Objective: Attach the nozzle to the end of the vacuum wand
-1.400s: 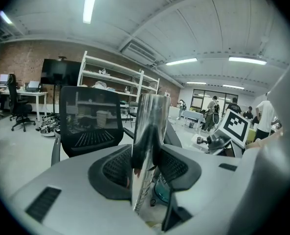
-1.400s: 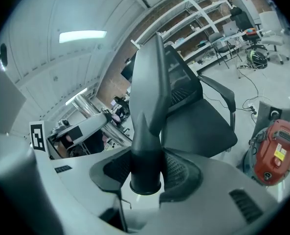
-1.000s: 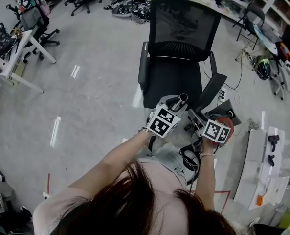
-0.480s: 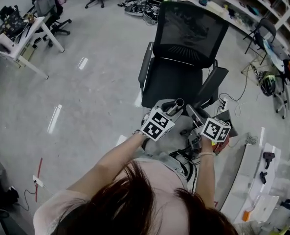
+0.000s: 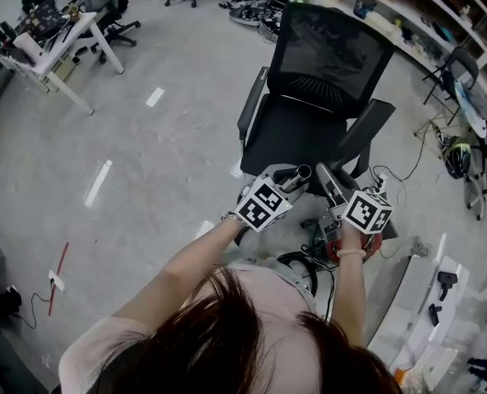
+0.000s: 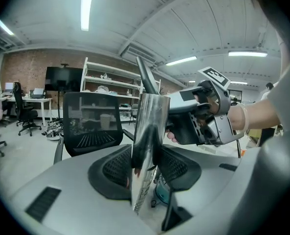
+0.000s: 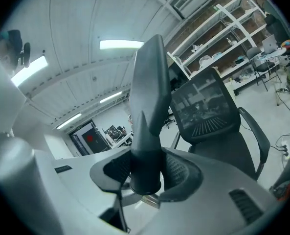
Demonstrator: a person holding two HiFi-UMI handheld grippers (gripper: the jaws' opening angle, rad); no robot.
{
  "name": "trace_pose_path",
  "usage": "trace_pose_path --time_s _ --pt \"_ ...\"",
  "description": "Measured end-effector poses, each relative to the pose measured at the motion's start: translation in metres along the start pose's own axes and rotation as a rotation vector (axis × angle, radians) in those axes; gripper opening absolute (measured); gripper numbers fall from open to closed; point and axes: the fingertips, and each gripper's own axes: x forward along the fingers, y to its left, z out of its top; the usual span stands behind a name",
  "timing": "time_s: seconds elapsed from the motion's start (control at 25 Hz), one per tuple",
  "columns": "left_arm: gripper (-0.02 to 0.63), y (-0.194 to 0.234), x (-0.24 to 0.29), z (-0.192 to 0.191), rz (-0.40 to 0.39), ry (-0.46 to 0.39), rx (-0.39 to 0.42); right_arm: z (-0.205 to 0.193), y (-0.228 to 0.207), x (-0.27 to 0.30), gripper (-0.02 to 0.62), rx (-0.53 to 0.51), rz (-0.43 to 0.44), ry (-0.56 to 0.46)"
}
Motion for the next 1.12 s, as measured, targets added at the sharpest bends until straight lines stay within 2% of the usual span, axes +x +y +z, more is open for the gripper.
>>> trace_pose_path --time_s 0.24,0.72,1.12 --pt "0.161 -0.019 0.003 -0.001 0.012 -0.002 0.007 0.011 0.015 -0.008 0.181 -0.048 0.047 -0.013" --pt "0.163 -0.037 -0.002 -0.005 0.026 -0.004 0.012 0.018 0.044 -0.019 0.183 -0.055 0.128 -0.048" --pt "0.163 -0.042 -0.001 -0.004 0.012 0.005 0.016 0.020 0.052 -0.026 0.181 -0.045 0.154 -0.075"
